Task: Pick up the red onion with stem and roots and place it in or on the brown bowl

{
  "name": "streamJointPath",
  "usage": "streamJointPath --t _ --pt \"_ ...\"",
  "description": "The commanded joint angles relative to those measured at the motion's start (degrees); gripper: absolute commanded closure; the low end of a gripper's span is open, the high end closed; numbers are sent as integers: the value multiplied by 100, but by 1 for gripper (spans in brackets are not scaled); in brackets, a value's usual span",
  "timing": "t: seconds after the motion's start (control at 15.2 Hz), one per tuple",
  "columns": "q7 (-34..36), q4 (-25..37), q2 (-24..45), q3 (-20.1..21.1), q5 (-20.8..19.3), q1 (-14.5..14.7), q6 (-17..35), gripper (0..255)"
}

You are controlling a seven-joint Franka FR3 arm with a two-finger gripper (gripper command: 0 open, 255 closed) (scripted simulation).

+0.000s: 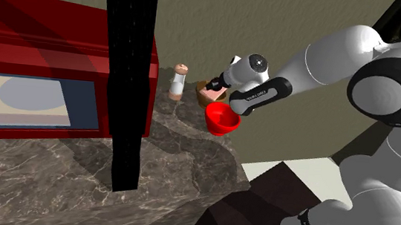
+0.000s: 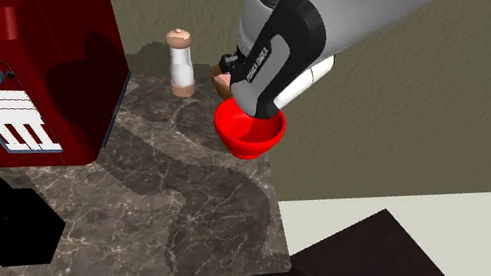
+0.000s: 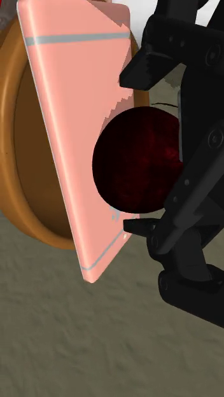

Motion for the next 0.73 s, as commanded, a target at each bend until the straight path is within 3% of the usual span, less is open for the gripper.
streamJointPath --t 0.0,0.2,0.66 --pt "38 -156 180 -430 -66 461 -97 0" --pt "243 -543 595 -1959 -361 2064 -373 0" --pt "243 -544 595 -1959 -360 2064 -373 0"
